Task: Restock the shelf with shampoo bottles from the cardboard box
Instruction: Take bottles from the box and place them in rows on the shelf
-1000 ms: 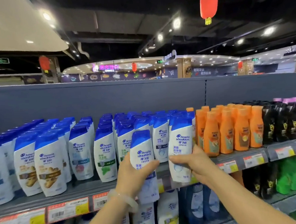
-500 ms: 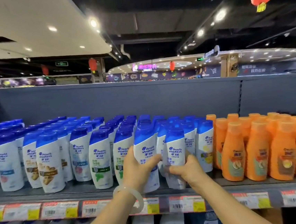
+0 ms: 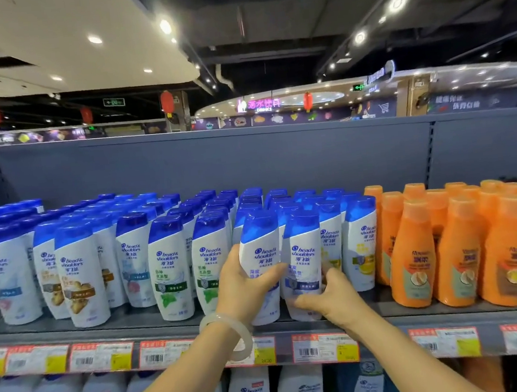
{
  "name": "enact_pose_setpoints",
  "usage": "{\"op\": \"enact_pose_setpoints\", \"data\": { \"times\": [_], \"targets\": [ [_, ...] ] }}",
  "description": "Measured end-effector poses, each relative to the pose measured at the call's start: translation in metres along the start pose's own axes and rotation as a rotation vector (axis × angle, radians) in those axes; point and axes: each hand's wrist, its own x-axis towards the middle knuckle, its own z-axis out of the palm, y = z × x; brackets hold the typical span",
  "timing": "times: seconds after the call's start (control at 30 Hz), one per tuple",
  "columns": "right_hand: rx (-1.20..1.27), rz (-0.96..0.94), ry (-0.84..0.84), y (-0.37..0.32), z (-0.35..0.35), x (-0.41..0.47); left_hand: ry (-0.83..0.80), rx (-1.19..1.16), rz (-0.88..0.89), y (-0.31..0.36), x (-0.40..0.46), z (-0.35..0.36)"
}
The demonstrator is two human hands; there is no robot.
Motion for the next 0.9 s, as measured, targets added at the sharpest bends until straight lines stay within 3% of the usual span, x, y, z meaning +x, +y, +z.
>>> {"op": "enact_pose_setpoints", "data": {
  "times": [0.53,0.9],
  "targets": [
    [-0.046,-0.026,0.062,0.003,0.003,-0.006,0.015,0.010,0.031,-0.004,0.007,-0.004],
    [-0.028,-0.023,0.056,0.003,0.003,-0.007,-0.019,0.051,-0.090,-0.014,0.009,-0.007]
  ]
}}
